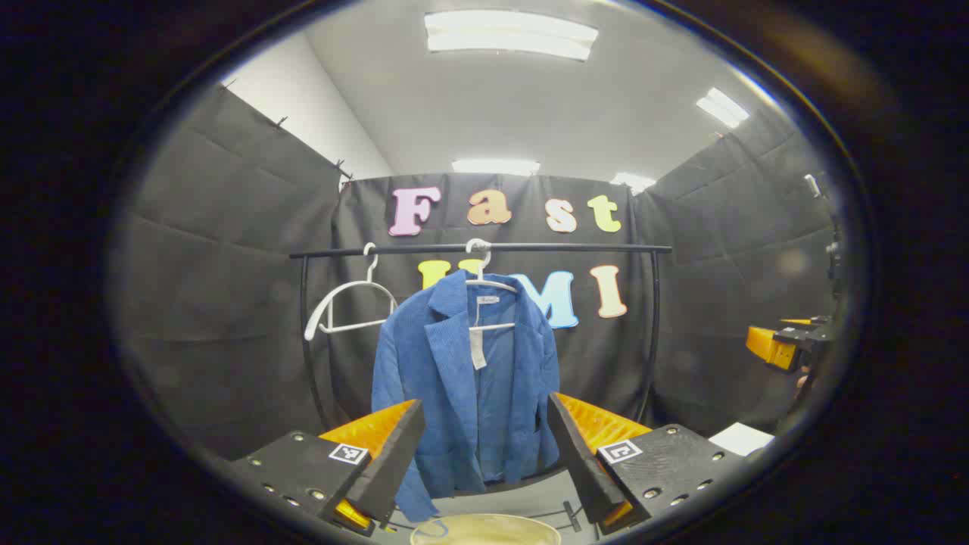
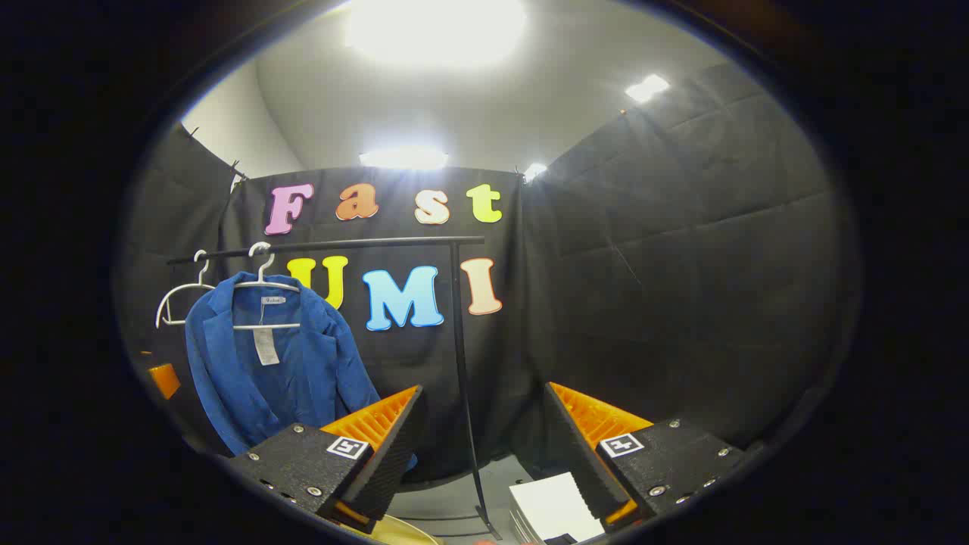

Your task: Grasp the clothes on the hanger with both hands and then place them into the laundry hamper below.

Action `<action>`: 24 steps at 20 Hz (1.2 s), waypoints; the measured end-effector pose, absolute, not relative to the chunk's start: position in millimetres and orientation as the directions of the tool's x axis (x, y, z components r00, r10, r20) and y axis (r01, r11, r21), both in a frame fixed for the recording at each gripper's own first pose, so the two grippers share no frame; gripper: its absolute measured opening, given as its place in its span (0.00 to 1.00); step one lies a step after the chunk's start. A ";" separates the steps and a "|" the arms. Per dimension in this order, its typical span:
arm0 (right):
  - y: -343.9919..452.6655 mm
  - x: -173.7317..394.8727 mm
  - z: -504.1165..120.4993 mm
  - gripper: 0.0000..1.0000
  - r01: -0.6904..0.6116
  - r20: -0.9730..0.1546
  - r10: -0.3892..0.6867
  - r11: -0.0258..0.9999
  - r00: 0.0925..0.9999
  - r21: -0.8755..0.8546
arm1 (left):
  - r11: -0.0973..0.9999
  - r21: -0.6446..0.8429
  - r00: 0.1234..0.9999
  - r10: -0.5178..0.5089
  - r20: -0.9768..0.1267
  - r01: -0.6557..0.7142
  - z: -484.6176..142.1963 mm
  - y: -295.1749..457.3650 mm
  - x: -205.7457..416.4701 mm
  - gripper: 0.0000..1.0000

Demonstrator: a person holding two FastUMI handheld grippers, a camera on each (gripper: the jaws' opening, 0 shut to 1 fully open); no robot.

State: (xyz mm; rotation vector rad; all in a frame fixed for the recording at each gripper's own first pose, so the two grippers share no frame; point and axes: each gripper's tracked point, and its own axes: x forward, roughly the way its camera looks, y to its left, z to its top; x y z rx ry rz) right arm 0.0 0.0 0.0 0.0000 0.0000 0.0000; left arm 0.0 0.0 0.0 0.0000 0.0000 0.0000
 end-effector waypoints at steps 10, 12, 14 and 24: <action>27.7 -15.7 -3.0 0.95 -0.102 -0.024 0.101 0.993 0.995 -0.059 | 0.996 -0.083 0.998 0.036 -0.054 -0.040 -19.2 20.3 -9.3 0.93; 34.5 -15.1 -5.3 0.95 -0.118 -0.032 0.116 0.991 0.993 -0.070 | 0.995 -0.088 0.997 0.049 -0.058 -0.054 -23.1 25.7 -6.2 0.93; 44.6 -15.7 -4.9 0.95 -0.141 -0.043 0.138 0.988 0.989 -0.065 | 0.990 -0.119 0.994 0.067 -0.087 -0.077 -30.4 30.2 -2.1 0.93; 127.0 4.9 9.6 0.95 -0.318 -0.086 0.311 0.944 0.947 -0.092 | 0.972 -0.147 0.979 0.168 -0.112 -0.184 -39.4 73.4 -33.5 0.93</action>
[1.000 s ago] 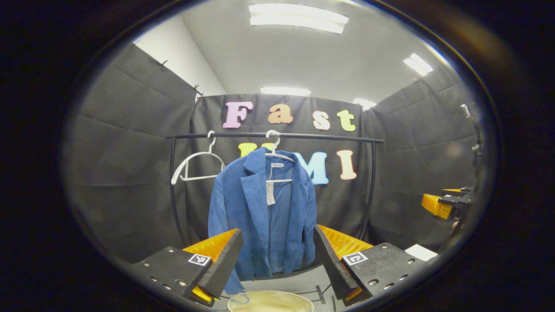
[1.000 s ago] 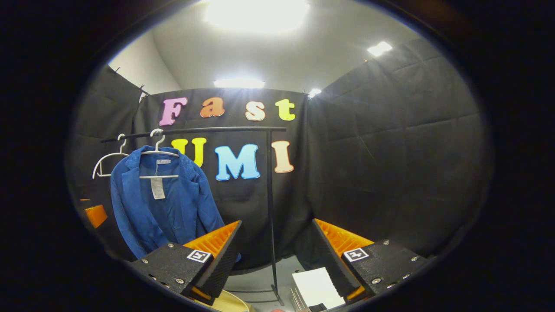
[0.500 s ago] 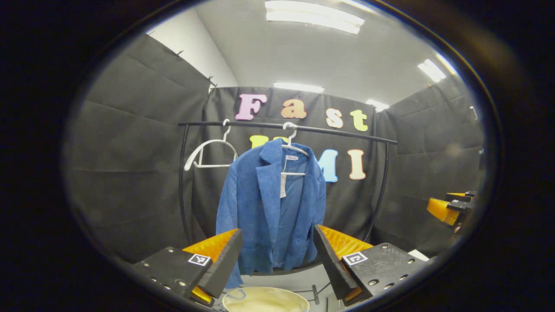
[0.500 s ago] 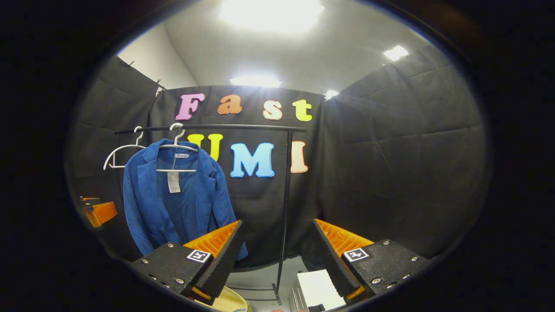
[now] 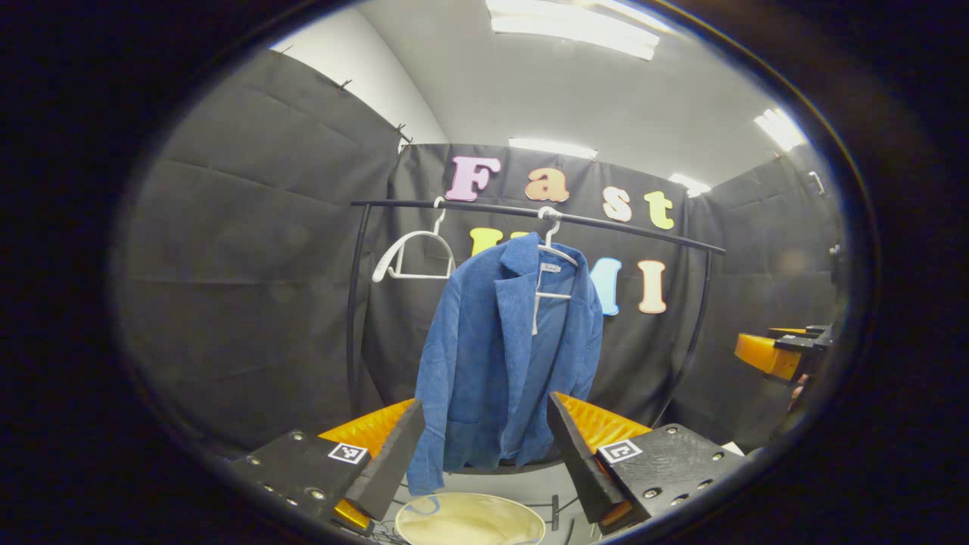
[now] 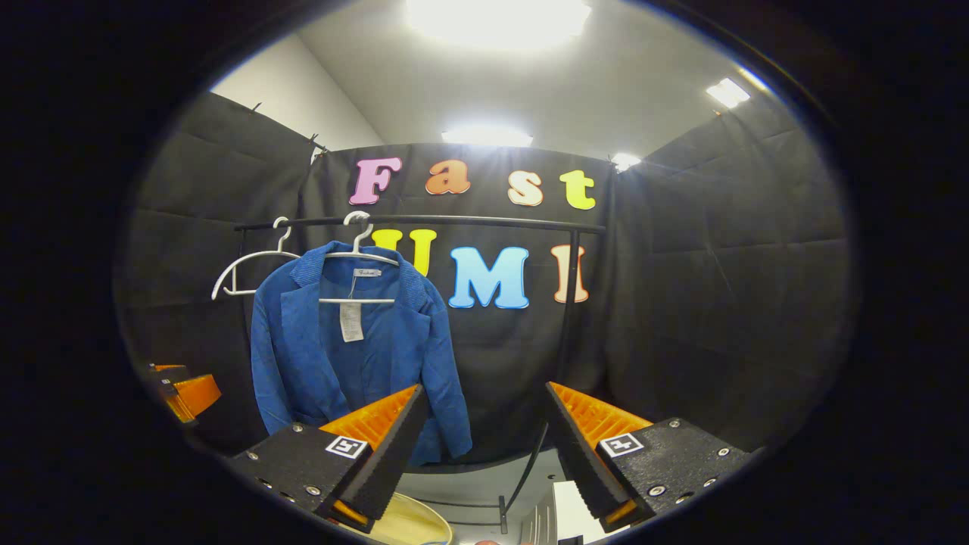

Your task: Grasp the clothes on the hanger with both hands and then place them into the laundry hamper below.

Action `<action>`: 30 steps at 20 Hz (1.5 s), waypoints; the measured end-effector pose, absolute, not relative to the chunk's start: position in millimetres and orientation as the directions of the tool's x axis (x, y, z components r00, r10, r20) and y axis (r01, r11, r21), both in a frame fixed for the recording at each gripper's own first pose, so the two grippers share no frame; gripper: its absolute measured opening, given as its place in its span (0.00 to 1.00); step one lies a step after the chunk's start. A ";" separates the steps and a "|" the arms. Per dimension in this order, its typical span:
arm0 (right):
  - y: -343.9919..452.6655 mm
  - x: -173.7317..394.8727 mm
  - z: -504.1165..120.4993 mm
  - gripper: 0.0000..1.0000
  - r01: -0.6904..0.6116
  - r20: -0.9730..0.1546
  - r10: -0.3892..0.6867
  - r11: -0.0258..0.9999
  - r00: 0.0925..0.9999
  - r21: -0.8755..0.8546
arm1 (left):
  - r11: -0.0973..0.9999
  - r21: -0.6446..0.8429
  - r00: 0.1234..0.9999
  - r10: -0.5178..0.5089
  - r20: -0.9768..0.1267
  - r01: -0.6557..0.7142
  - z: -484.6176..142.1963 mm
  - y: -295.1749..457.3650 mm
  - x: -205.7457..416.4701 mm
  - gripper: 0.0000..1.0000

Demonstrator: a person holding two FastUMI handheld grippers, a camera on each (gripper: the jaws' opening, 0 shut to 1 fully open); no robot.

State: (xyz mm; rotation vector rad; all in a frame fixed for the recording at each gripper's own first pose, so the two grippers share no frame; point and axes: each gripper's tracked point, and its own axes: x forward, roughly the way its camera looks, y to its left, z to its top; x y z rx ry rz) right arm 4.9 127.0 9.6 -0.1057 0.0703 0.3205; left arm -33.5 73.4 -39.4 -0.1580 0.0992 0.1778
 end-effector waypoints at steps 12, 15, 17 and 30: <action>195.2 68.6 23.2 0.95 -0.433 -0.104 0.426 0.899 0.899 -0.062 | 0.940 -0.222 0.961 0.225 -0.163 -0.258 -24.3 79.4 28.1 0.93; 215.3 96.4 24.7 0.95 -0.479 -0.115 0.476 0.878 0.872 -0.002 | 0.943 -0.220 0.966 0.230 -0.114 -0.250 6.1 71.9 46.0 0.93; 232.6 114.8 22.4 0.95 -0.520 -0.129 0.518 0.854 0.845 0.025 | 0.944 -0.210 0.967 0.238 -0.096 -0.253 18.0 67.0 69.0 0.93; 301.9 230.3 -23.3 0.93 -0.607 -0.218 0.627 0.779 0.748 0.158 | 0.922 -0.127 0.930 0.356 -0.095 -0.366 19.9 66.8 199.1 0.92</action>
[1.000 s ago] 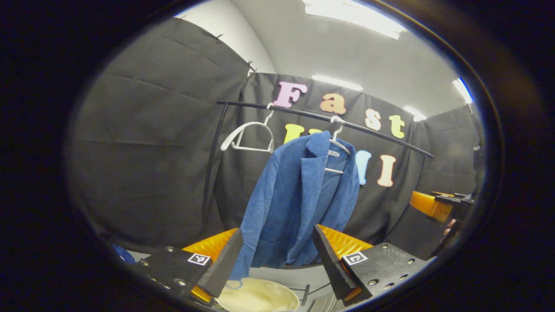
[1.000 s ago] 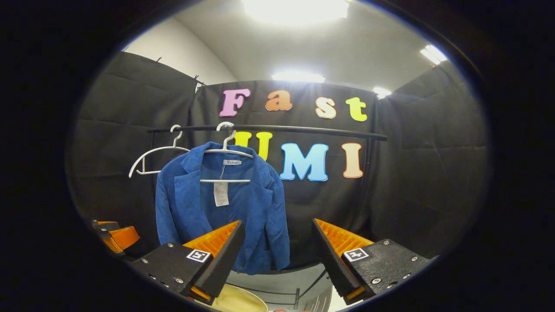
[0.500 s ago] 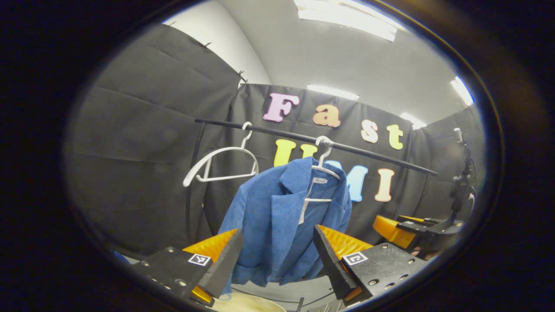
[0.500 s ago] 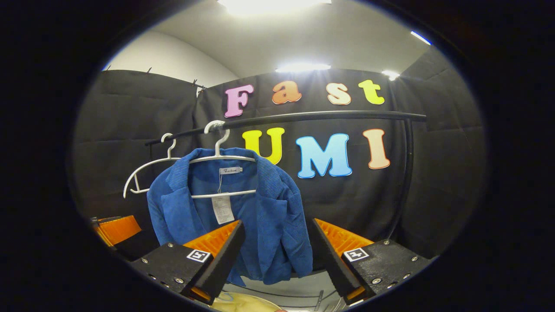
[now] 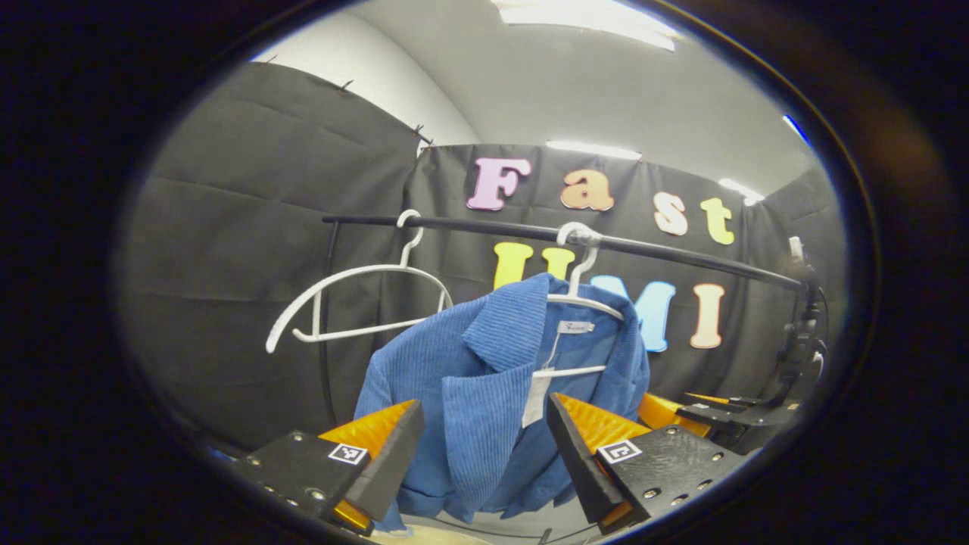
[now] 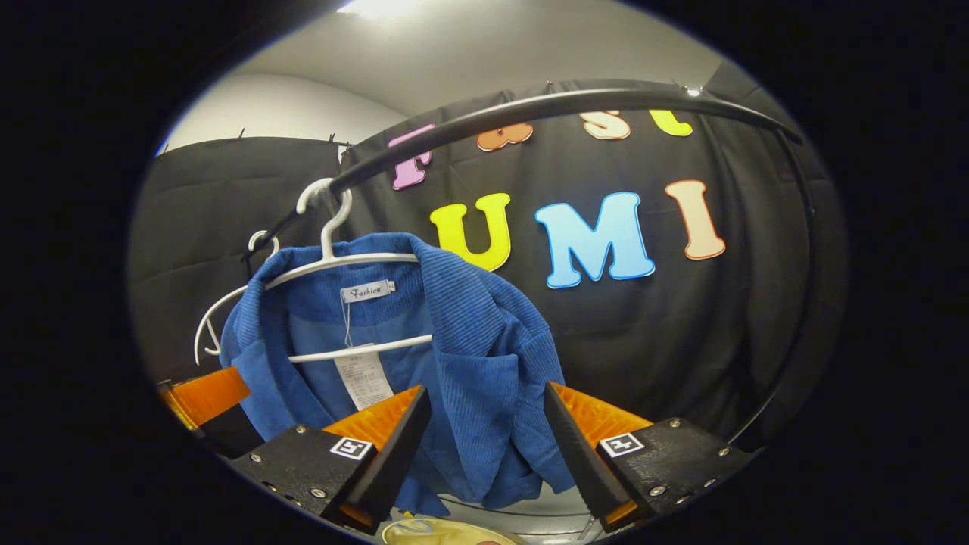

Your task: Grasp the clothes on the hanger with both hands and then place them into the laundry hamper below.

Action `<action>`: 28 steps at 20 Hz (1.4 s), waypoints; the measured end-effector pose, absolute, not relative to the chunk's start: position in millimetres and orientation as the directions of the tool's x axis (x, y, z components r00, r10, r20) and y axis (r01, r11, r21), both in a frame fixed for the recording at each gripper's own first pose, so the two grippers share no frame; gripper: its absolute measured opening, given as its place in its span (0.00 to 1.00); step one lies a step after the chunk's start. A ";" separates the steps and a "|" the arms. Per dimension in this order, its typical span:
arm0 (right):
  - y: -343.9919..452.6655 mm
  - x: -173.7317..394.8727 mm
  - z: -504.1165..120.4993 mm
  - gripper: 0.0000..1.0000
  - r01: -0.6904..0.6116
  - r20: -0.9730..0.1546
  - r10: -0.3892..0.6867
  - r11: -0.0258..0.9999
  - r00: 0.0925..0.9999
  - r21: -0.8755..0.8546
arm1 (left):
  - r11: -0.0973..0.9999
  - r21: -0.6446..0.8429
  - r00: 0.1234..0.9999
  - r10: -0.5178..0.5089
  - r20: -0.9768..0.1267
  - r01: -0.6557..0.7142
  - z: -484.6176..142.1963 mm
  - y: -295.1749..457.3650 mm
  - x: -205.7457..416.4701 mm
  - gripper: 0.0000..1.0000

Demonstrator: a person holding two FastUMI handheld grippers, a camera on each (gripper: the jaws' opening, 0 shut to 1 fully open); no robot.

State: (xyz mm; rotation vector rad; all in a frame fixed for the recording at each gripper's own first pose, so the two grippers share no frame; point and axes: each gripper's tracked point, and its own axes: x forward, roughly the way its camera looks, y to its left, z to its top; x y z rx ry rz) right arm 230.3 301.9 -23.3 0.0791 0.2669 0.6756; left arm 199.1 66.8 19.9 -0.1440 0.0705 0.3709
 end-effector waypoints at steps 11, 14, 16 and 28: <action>349.6 268.8 -59.8 0.95 -0.658 -0.260 0.698 0.716 0.668 0.233 | 0.855 0.005 0.851 0.517 -0.088 -0.519 5.3 81.4 242.6 0.93; 359.1 268.6 -58.1 0.94 -0.687 -0.249 0.720 0.694 0.648 0.217 | 0.842 0.018 0.839 0.539 -0.072 -0.539 7.8 81.2 243.1 0.89; 365.3 269.1 -55.7 0.85 -0.710 -0.230 0.733 0.679 0.640 0.189 | 0.845 -0.008 0.842 0.532 -0.095 -0.535 2.4 81.5 245.8 0.78; 367.6 253.6 -52.9 0.01 -0.737 -0.199 0.785 0.619 0.587 0.269 | 0.918 -0.139 0.928 0.362 -0.090 -0.372 -5.1 59.2 256.4 0.10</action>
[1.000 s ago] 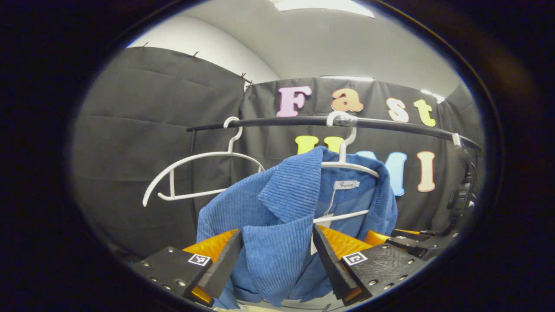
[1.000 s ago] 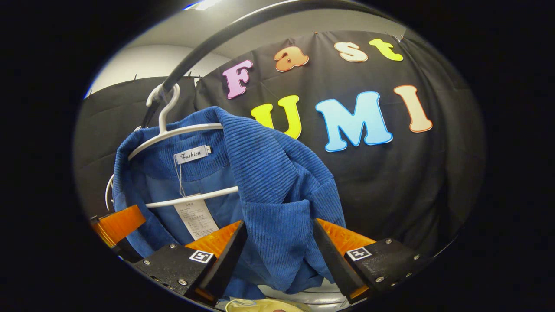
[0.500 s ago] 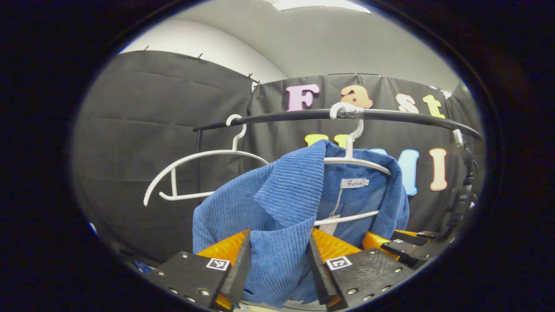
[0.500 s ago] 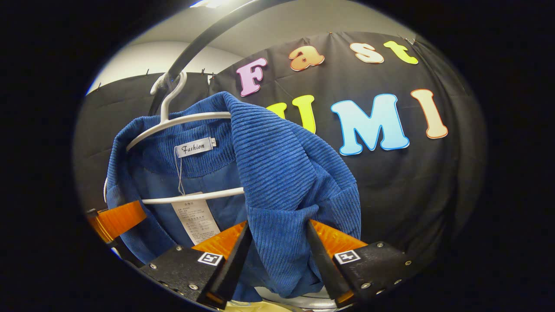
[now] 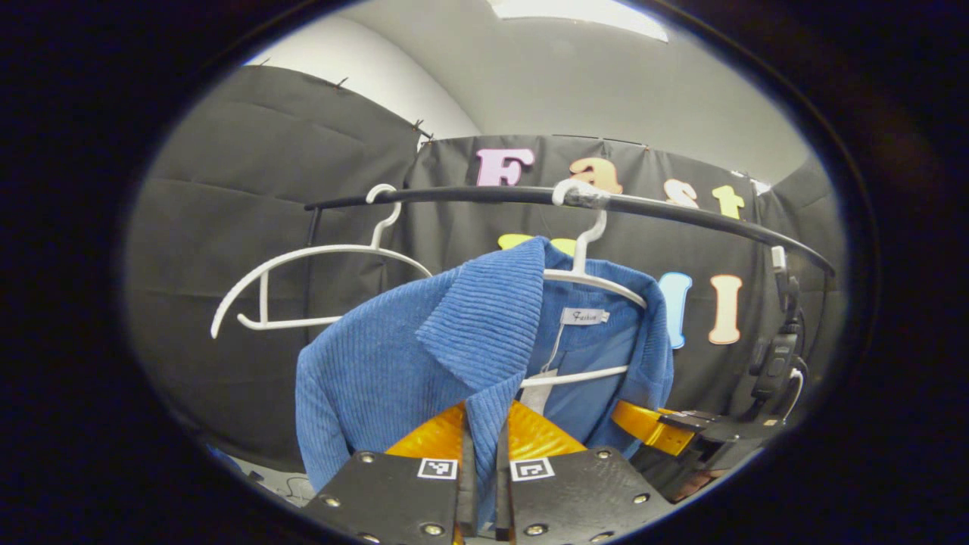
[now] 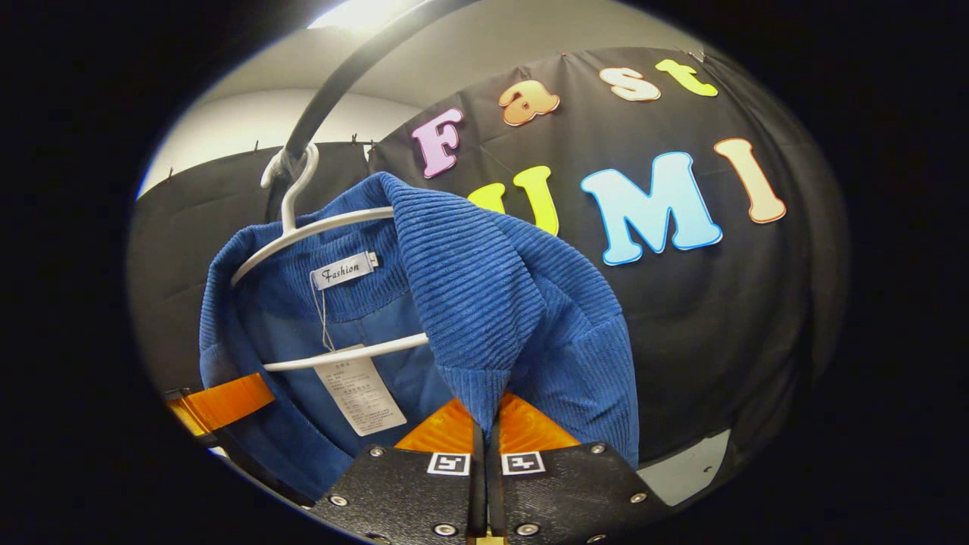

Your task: Grasp the clothes on the hanger with both hands and then place them into the laundry hamper below.

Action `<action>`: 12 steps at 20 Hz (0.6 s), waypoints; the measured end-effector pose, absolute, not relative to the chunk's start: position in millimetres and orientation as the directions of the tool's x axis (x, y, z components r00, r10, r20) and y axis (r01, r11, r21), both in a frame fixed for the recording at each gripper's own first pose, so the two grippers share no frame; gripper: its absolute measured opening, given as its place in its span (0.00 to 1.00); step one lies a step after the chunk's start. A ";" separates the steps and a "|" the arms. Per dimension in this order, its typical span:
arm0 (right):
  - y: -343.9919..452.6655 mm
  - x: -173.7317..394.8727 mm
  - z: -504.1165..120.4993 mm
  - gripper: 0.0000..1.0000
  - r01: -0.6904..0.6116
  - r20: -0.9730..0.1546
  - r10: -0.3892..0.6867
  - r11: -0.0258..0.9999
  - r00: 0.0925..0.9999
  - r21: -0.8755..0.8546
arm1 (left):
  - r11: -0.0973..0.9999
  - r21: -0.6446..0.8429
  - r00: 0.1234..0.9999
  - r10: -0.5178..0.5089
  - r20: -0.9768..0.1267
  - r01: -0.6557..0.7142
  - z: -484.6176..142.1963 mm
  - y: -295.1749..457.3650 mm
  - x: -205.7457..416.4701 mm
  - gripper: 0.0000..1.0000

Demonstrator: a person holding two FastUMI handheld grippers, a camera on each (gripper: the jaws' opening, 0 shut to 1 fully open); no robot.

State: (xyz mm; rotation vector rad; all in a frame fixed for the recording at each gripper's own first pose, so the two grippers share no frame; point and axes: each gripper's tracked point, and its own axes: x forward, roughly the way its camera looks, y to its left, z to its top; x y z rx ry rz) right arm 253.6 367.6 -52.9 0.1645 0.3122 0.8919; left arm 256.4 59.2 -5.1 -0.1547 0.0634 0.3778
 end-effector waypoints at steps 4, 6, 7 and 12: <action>361.7 250.9 -48.5 0.00 -0.749 -0.191 0.787 0.617 0.587 0.241 | 0.912 -0.216 0.937 0.340 -0.082 -0.350 -4.5 61.7 249.6 0.00; 356.5 247.8 -48.5 0.00 -0.750 -0.187 0.786 0.618 0.589 0.236 | 0.915 -0.205 0.938 0.339 -0.074 -0.347 -3.1 62.0 249.5 0.00; 356.5 249.2 -48.4 0.00 -0.749 -0.185 0.786 0.618 0.590 0.239 | 0.918 -0.204 0.940 0.335 -0.062 -0.340 0.5 60.3 249.5 0.00; 344.3 258.9 -40.1 0.00 -0.729 -0.154 0.767 0.640 0.622 0.243 | 0.923 -0.195 0.942 0.334 -0.015 -0.331 13.9 50.2 239.2 0.01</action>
